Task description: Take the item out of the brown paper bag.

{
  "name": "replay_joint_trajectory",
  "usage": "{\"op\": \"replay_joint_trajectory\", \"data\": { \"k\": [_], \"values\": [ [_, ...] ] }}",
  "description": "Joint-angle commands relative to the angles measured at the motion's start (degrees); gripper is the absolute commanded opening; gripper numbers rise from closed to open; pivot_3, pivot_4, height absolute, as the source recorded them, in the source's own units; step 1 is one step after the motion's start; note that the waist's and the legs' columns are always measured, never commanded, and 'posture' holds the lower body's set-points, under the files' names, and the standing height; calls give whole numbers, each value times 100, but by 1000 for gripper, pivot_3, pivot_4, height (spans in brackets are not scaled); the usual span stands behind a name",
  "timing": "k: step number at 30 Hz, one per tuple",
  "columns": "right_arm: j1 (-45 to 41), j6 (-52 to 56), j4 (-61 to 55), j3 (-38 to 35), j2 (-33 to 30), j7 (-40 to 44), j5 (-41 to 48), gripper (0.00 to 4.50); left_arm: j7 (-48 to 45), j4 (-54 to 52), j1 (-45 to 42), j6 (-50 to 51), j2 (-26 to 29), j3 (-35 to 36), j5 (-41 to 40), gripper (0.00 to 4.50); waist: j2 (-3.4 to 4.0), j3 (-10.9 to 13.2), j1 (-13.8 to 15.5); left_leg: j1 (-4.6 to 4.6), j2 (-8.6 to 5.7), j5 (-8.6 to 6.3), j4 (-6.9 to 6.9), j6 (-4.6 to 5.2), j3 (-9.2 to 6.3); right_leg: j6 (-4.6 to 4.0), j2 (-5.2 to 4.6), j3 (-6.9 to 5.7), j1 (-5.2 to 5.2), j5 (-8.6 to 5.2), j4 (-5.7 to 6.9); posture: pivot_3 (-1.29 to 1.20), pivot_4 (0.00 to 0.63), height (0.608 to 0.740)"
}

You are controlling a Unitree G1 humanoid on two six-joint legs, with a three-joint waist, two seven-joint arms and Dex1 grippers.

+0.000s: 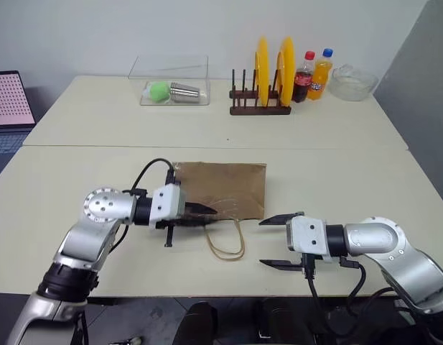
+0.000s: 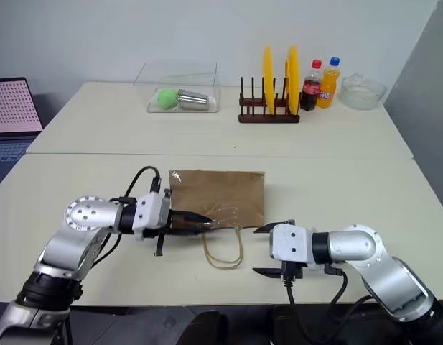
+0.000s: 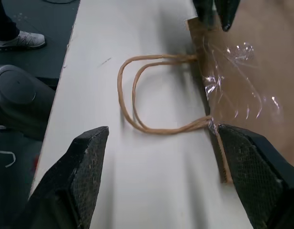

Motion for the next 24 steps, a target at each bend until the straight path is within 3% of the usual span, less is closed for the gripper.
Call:
{"op": "replay_joint_trajectory", "data": {
  "k": [1, 7, 15, 24],
  "values": [
    [252, 247, -407, -381, -91, -181, 195, 3844, 20, -471, 277, -878, 80, 173, 95, 1944, 0, 0, 3, 0, 0, 0, 0, 0, 0, 0, 0, 0, 0, 0, 0, 0, 150, 740],
    [458, 461, -602, -487, -153, -304, 250, 3844, -472, -136, 789, -2373, 302, -90, 284, 3923, 2, -1, -7, 6, 1, 0, -6, 0, 3, 0, 1, -1, 0, -1, 1, 0, 150, 740],
    [548, 543, -706, -501, -198, -388, 253, 3844, -43, 915, 89, -3258, -110, -561, 1066, 3923, -1, -2, 11, 3, -1, -1, -1, 2, 2, 2, 1, -6, 5, 0, -3, 0, 150, 740],
    [646, 523, -744, -453, -222, -478, 208, 3844, 116, 909, -5, -3200, -372, -1050, 990, 3923, -1, -2, -15, 5, 1, -1, -3, 2, 2, 2, 5, -4, 3, 0, 1, 0, 150, 740]
  ]
}}
